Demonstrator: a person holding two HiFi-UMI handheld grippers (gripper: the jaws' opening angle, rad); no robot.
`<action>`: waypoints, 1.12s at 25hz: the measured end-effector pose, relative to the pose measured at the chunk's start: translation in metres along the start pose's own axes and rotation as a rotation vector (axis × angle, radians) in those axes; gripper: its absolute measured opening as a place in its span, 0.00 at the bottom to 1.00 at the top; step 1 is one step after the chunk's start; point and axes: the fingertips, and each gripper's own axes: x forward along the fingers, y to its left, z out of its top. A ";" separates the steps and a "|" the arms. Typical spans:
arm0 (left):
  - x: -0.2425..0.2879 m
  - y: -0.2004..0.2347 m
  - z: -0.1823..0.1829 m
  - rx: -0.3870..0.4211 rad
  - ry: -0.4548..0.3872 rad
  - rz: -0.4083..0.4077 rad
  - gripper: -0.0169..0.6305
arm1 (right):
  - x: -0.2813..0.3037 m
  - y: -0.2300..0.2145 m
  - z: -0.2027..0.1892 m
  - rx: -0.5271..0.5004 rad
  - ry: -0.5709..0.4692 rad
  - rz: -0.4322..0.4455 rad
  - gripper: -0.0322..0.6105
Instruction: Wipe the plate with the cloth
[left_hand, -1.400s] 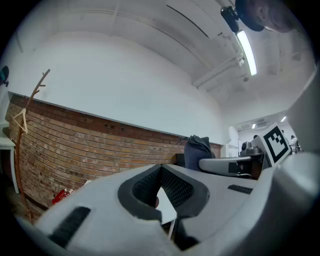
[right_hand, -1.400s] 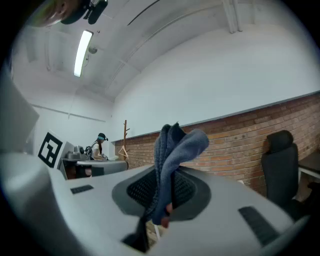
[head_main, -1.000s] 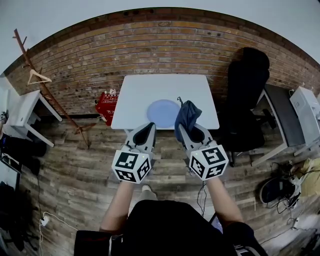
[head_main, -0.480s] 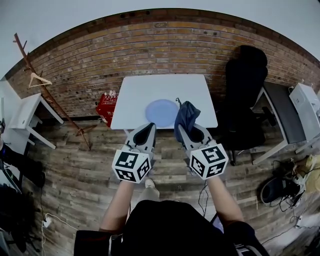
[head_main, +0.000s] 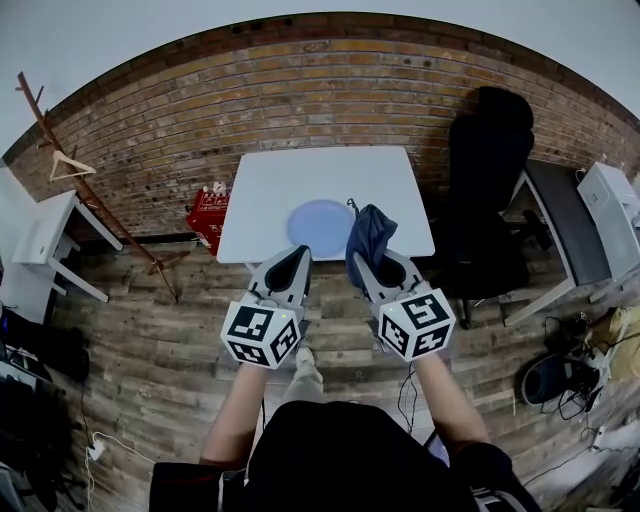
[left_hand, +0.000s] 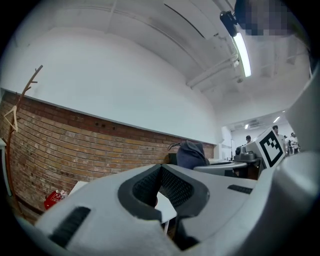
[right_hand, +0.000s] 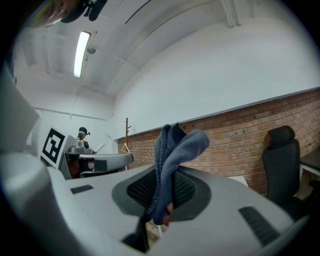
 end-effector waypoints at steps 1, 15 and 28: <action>0.003 0.001 0.000 -0.001 -0.001 -0.006 0.05 | 0.003 -0.002 0.000 -0.002 0.003 0.000 0.14; 0.061 0.052 0.004 0.005 -0.052 -0.020 0.05 | 0.074 -0.039 -0.005 0.004 0.036 -0.002 0.14; 0.130 0.143 -0.001 -0.045 0.000 -0.061 0.05 | 0.179 -0.074 0.003 0.029 0.048 -0.033 0.14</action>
